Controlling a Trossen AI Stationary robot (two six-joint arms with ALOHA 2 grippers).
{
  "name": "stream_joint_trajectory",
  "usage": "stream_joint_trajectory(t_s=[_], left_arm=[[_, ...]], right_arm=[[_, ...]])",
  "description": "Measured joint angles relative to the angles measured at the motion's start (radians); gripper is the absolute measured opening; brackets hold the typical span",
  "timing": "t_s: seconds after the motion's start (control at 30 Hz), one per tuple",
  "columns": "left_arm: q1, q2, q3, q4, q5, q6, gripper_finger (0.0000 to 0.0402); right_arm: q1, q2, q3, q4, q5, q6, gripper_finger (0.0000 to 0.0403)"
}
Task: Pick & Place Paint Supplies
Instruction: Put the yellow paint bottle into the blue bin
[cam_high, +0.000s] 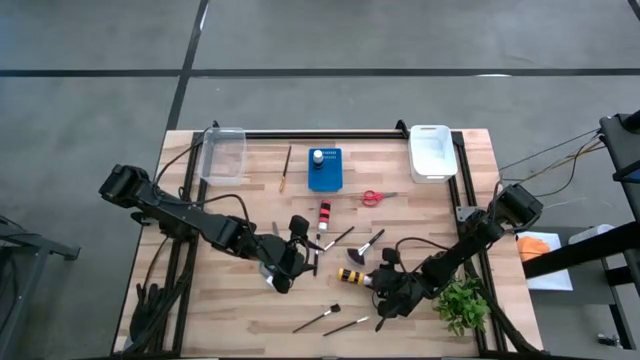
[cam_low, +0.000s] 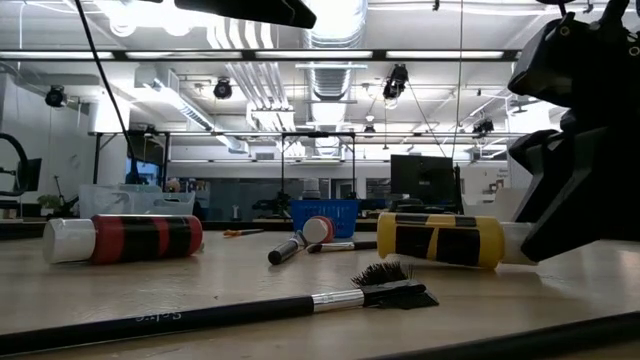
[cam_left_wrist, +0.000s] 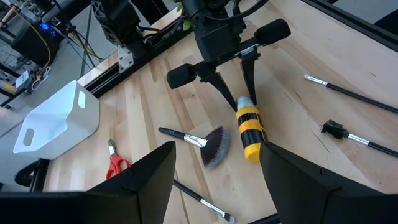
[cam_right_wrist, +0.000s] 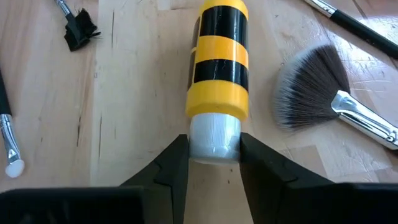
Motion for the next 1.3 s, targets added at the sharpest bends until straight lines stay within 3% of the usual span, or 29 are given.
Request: stream_joint_trajectory(t_s=[0.33, 0.47, 0.6, 0.87, 1.3], left_arm=[[0.000, 0.004, -0.005, -0.004, 0.044, -0.032, 0.0240], [0.000, 0.041, -0.005, 0.041, 0.106, -0.040, 0.0234], [0.000, 0.114, -0.005, 0.147, 0.121, -0.036, 0.0185], [0.003, 0.189, 0.003, 0.273, 0.138, 0.004, 0.0012], [0.026, 0.221, 0.002, 0.336, 0.234, -0.019, 0.0003]], right_arm=[[0.001, -0.018, -0.003, -0.006, -0.005, -0.012, 0.0108], [0.002, -0.049, -0.003, 0.020, -0.004, -0.053, 0.0108], [0.003, -0.075, -0.003, 0.064, -0.004, -0.096, 0.0108], [0.016, -0.115, -0.002, 0.080, 0.022, -0.127, 0.0108], [0.020, -0.123, 0.059, 0.083, 0.058, -0.239, 0.0108]])
